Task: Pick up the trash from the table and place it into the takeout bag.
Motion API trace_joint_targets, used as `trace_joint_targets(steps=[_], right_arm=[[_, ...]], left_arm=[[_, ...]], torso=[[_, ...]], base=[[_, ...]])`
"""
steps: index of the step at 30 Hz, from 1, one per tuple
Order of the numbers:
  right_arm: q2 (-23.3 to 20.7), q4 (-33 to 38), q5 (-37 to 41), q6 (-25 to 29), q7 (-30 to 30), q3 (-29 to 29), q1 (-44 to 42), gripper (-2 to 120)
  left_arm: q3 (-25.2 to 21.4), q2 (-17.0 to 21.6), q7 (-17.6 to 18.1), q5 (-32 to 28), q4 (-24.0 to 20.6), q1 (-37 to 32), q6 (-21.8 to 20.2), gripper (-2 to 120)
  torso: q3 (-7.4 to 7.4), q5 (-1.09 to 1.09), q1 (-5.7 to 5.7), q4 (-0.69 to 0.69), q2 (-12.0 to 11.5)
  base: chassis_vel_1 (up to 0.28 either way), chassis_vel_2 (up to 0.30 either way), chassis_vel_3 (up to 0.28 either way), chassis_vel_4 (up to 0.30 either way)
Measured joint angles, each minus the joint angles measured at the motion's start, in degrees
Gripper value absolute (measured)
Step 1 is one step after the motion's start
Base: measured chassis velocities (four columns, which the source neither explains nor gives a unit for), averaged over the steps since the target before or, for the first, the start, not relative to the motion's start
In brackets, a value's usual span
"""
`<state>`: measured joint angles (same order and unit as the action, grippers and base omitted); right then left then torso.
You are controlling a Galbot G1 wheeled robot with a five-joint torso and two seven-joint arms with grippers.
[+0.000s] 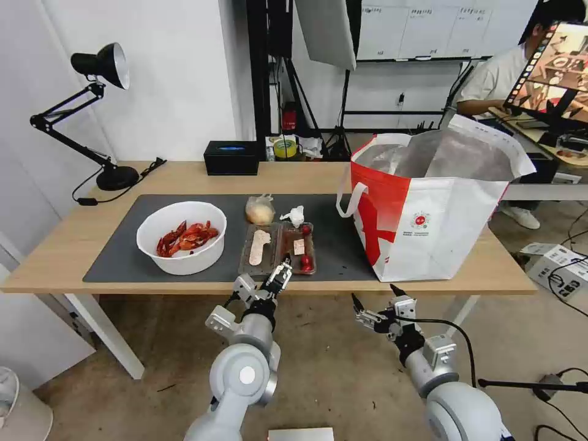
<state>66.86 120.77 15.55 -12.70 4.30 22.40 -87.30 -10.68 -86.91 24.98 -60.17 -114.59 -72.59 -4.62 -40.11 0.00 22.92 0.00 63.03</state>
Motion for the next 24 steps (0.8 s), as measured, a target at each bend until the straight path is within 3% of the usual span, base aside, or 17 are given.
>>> trace_joint_targets(steps=[24], right_arm=[[0.26,0.19,-0.07,0.00,0.16,-0.37,-0.70,100]], left_arm=[[-2.08,0.79,0.16,-3.16,-0.86,1.35,1.15,100]], torso=[[0.00,0.00,0.00,0.00,0.00]], base=[[0.000,0.000,0.000,0.000]])
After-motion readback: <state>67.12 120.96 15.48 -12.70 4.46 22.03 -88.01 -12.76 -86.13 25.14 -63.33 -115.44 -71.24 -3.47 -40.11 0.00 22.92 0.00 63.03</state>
